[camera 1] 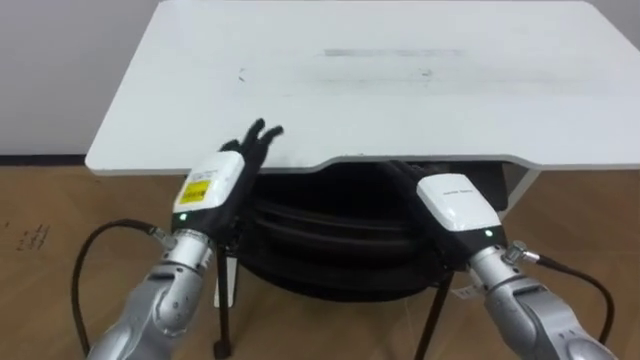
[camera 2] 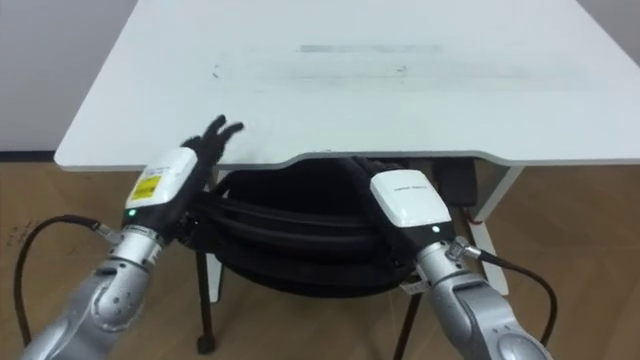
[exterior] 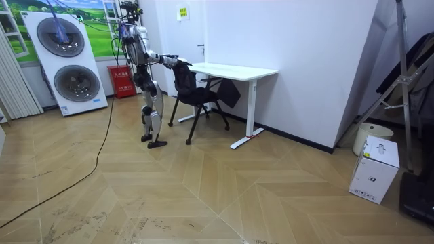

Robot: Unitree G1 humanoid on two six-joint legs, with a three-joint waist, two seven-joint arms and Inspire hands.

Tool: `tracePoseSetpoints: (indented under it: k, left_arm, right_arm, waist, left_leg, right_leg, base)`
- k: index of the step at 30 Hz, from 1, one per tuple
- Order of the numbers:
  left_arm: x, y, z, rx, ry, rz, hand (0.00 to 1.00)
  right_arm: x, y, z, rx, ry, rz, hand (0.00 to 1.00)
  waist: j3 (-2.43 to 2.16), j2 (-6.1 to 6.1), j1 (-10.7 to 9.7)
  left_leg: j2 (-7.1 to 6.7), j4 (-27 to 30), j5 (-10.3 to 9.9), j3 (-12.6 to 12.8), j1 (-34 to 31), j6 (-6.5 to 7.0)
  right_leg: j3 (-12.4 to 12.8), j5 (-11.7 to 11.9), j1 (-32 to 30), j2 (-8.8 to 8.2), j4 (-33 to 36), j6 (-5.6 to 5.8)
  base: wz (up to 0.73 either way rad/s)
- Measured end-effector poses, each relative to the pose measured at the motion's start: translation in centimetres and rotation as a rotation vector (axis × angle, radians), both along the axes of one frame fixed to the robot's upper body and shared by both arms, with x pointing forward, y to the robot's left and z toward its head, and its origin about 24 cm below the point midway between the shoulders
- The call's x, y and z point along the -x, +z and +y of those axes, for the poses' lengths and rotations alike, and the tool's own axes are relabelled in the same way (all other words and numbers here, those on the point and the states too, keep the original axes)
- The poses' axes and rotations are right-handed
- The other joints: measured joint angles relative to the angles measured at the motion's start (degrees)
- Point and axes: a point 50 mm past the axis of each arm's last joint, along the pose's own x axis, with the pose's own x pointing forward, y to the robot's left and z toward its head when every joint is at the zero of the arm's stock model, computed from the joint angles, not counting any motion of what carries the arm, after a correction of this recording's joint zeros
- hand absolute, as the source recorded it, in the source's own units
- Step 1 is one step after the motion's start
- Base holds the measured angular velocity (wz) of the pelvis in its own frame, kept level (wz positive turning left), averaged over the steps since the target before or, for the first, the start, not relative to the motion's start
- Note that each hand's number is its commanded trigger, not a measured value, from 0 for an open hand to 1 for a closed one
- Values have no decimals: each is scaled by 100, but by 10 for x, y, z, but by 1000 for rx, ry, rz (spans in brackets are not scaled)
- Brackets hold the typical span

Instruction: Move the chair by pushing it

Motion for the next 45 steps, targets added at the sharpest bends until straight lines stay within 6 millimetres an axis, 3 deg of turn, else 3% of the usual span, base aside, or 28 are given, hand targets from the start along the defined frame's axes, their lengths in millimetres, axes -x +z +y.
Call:
tracePoseSetpoints:
  k: [3, 7, 14, 20, 23, 25, 27, 29, 32, 35, 39, 43, 44, 45]
  left_arm:
    - [-2, 12, 20, 18, 80, -44, 0]
    - [-1, 20, 34, 10, 124, -66, 0]
    - [1, 31, 49, -4, 162, -116, 0]
    - [22, 82, 106, 43, 432, -456, 0]
    - [37, 88, 121, 100, 523, -545, 0]
    - [52, 84, 132, 149, 597, -579, 0]
    - [67, 79, 143, 165, 669, -587, 0]
    - [89, 72, 157, 184, 773, -601, 0]
    - [101, 65, 165, 226, 847, -611, 0]
    - [112, 47, 171, 293, 940, -565, 0]
    - [133, 14, 173, 318, 1055, -434, 0]
    - [166, -23, 166, 409, 1199, -304, 0]
    - [172, -30, 165, 422, 1222, -275, 0]
    - [178, -45, 162, 455, 1256, -215, 0]
  right_arm:
    - [-3, 11, -7, 17, 10, -13, 0]
    - [-6, 40, -28, 57, 28, -91, 0]
    - [-6, 52, -46, 73, -12, -125, 0]
    - [3, 65, -76, 33, -105, -176, 0]
    - [8, 117, -116, -162, -309, -487, 0]
    - [19, 161, -149, -326, -472, -821, 0]
    - [37, 181, -165, -432, -548, -1025, 0]
    - [60, 188, -184, -530, -654, -1194, 0]
    - [81, 180, -200, -591, -775, -1258, 0]
    - [93, 159, -215, -724, -931, -1251, 0]
    - [129, 99, -225, -898, -1239, -1139, 0]
    - [175, 29, -222, -1062, -1599, -1012, 0]
    - [180, 20, -220, -1082, -1648, -999, 0]
    - [196, -2, -217, -1118, -1758, -943, 0]
  waist:
    - [7, -3, -22]
    - [75, 6, -170]
    - [82, 10, -177]
    - [74, 23, -317]
    - [40, 55, -299]
    - [16, 47, -335]
    - [-1, 62, -329]
    - [-8, 75, -364]
    - [-20, 121, -391]
    - [-32, 211, -444]
    - [-21, 250, -425]
    - [-16, 285, -448]
    - [-33, 327, -441]
    - [-39, 328, -449]
  left_leg:
    - [-8, -2, 26, -14, -67, 13]
    - [-20, -5, 55, -32, -91, 37]
    - [-6, -30, 96, 44, -190, 55]
    - [-24, -172, 99, 53, -19, 61]
    - [-51, -218, 98, 53, 91, 62]
    - [-66, -203, 98, 48, 120, 62]
    - [-66, -202, 96, 50, 131, 62]
    - [-76, -200, 94, 39, 131, 63]
    - [-79, -234, 94, 38, 138, 63]
    - [-80, -333, 95, 55, 221, 63]
    - [-68, -336, 87, 201, 210, 74]
    - [-85, -328, 50, 173, 130, 128]
    - [-86, -326, 48, 170, 118, 131]
    - [-89, -329, 39, 170, 117, 144]
  right_leg:
    - [8, 36, -16, 3, -6, 15]
    - [6, 127, -19, 9, -118, 32]
    - [101, 238, -121, 45, -219, 41]
    - [70, 247, 48, 28, -316, 60]
    - [74, 219, 167, 11, -382, 102]
    - [74, 210, 239, 12, -458, 123]
    - [77, 217, 283, 27, -531, 127]
    - [74, 227, 329, 33, -615, 133]
    - [64, 225, 328, 31, -628, 136]
    - [95, 221, 337, 29, -616, 144]
    - [186, 211, 324, 34, -613, 156]
    - [201, 188, 241, 22, -591, 185]
    - [190, 187, 232, 18, -589, 187]
    - [177, 184, 232, 13, -591, 194]
  base:
    - [6]
    - [0]
    - [-6]
    - [0]
    - [3]
    - [9]
    - [2]
    - [0]
    - [2]
    - [-9]
    - [-9]
    - [-1]
    - [7]
    - [7]
